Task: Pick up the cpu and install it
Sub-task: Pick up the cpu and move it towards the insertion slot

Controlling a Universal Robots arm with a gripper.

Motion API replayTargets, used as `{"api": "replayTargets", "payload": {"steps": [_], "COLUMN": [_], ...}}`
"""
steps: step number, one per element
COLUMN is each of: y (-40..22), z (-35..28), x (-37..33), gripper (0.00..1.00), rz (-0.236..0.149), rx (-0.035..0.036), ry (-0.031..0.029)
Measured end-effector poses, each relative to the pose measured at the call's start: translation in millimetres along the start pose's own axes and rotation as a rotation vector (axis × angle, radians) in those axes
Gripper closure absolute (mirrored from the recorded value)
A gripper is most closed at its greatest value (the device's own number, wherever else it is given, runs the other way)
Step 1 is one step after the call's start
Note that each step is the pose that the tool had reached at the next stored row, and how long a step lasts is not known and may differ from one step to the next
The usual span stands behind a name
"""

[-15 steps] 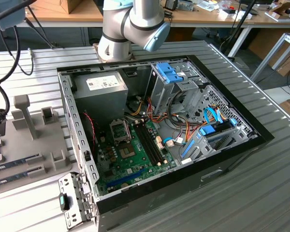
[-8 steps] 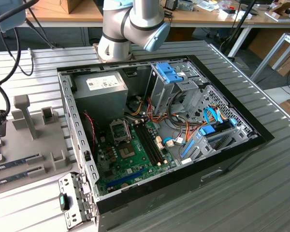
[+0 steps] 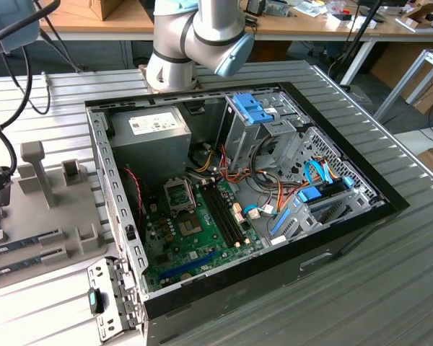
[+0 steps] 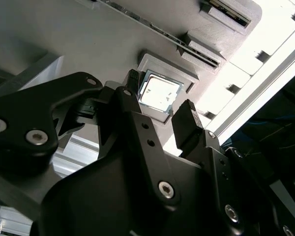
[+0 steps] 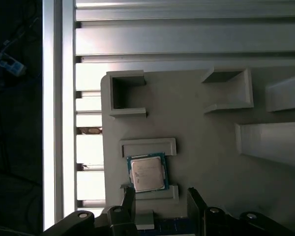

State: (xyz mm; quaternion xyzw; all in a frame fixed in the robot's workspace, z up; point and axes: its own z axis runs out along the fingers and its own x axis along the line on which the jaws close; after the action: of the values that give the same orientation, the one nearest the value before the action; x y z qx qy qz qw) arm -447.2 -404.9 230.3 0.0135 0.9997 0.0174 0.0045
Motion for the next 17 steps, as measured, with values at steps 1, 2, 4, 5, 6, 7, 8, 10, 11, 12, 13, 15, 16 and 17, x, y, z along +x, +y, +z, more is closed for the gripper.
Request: {"api": "replayTargets", "payload": {"steps": [1,2,4,5,6,7,8,10,11,12,13,15,16,17], "y": [0.4,1.7,4.3,5.3,6.4,6.9,7.3,7.3,7.4,7.3,7.3,7.3,7.2,7.2], "z": [1.8,3.7,6.1,6.8,7.7,8.4,9.1,10.2,10.8,11.4,11.8,13.4,13.9,14.3], "x": [0.1,0.1,0.2,0.2,0.2,0.3,0.5,1.3,1.6,1.9,1.9,2.2,2.2,2.3], "gripper": [0.46,0.46,0.46,0.46,0.46,0.46,0.46,0.46,0.46,0.46,0.46,0.46,0.46,0.46], "rz": [0.0,-0.003,-0.014,-0.019,-0.023,-0.024,-0.026,-0.027,-0.027,-0.027,-0.027,-0.027,-0.027,-0.027], "rx": [0.0,0.0001,-0.0001,-0.0001,-0.0002,-0.0002,-0.0002,-0.0001,-0.0002,-0.0002,-0.0002,-0.0001,-0.0001,-0.0001], "ry": [0.0,0.0003,0.0005,0.0006,0.0007,0.0007,0.0008,0.0011,0.0009,0.0009,0.001,0.001,0.001,0.001]}}
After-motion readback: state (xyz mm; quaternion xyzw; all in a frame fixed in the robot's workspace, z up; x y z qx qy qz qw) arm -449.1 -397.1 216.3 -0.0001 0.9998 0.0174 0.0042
